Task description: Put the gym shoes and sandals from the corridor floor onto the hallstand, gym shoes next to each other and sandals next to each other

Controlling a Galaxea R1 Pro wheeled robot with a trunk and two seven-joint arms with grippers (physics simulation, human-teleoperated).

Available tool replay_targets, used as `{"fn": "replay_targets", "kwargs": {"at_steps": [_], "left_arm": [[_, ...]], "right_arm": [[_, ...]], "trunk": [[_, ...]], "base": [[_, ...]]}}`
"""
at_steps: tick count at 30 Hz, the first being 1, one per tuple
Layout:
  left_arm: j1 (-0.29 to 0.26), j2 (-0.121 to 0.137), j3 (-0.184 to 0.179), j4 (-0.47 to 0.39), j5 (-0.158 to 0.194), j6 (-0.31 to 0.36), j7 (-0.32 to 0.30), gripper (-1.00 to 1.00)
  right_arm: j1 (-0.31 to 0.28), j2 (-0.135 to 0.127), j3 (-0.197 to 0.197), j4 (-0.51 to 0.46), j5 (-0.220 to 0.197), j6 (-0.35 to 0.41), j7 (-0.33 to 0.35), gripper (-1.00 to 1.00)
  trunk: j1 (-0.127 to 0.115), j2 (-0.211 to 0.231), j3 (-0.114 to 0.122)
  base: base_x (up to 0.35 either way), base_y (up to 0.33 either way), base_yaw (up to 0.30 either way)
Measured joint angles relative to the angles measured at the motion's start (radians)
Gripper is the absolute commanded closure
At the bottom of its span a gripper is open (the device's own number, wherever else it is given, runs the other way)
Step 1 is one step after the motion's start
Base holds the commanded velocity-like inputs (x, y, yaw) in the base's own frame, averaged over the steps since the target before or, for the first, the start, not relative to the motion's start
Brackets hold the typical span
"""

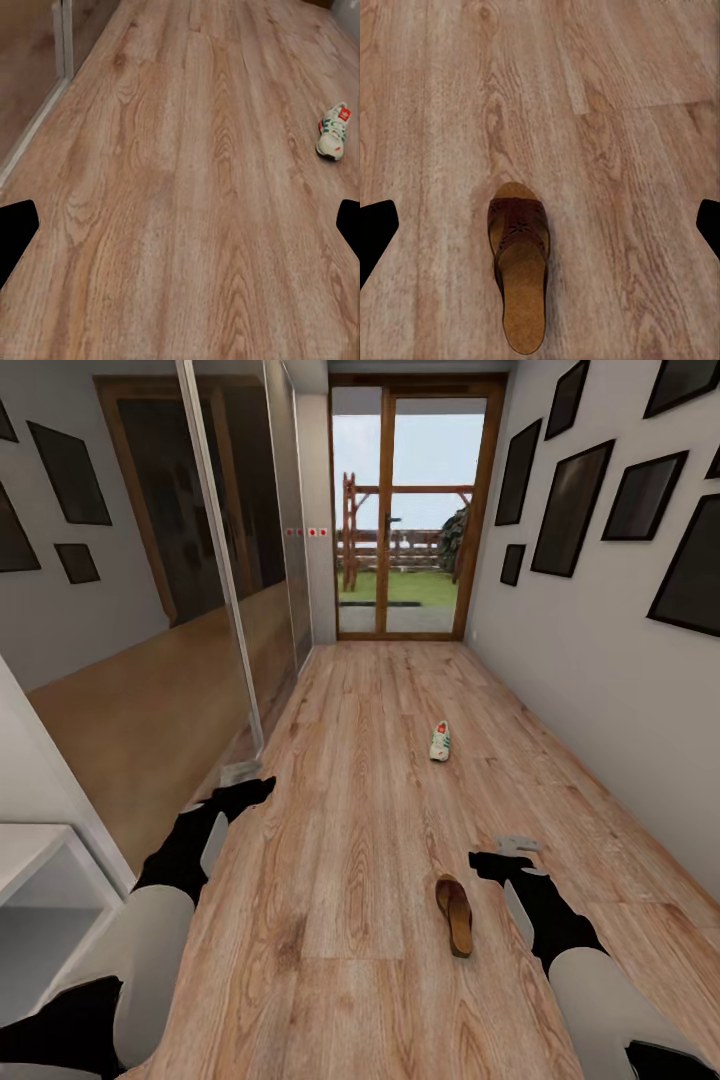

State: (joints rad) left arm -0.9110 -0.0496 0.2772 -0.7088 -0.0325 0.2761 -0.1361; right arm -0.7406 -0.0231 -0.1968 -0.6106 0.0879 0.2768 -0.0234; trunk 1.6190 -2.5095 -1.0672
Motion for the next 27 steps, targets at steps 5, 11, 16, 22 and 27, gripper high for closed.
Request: {"fn": "replay_targets", "kwargs": {"at_steps": [5,11,16,22,27], "left_arm": [[-0.032,-0.005,-0.03,-0.015,-0.004,0.042,0.033,-1.0],[-0.042,-0.006,-0.072,-0.019,-0.005,0.055,0.043,-1.0],[-0.043,-0.006,-0.084,-0.02,-0.005,0.059,0.044,-1.0],[-0.044,-0.012,-0.15,-0.063,-0.004,0.066,0.044,-1.0],[-0.044,-0.03,-0.167,-0.084,-0.003,0.108,0.043,-1.0]], "right_arm": [[0.0,0.0,0.003,0.0,0.0,-0.008,0.0,-1.0],[0.0,0.0,0.004,-0.001,0.004,-0.016,0.004,-1.0],[0.0,0.002,0.005,0.001,0.004,-0.018,0.004,-1.0],[0.0,0.005,0.005,0.003,0.004,-0.02,0.004,-1.0],[0.0,0.003,0.006,0.069,0.004,-0.061,0.004,-1.0]], "trunk": [[0.0,0.0,0.0],[0.0,0.0,0.0],[0.0,0.0,0.0],[0.0,0.0,0.0],[0.0,0.0,0.0]], "base": [[0.0,0.0,0.0],[0.0,0.0,0.0],[0.076,0.0,0.0],[0.145,0.0,0.0],[0.013,0.0,0.0]]}}
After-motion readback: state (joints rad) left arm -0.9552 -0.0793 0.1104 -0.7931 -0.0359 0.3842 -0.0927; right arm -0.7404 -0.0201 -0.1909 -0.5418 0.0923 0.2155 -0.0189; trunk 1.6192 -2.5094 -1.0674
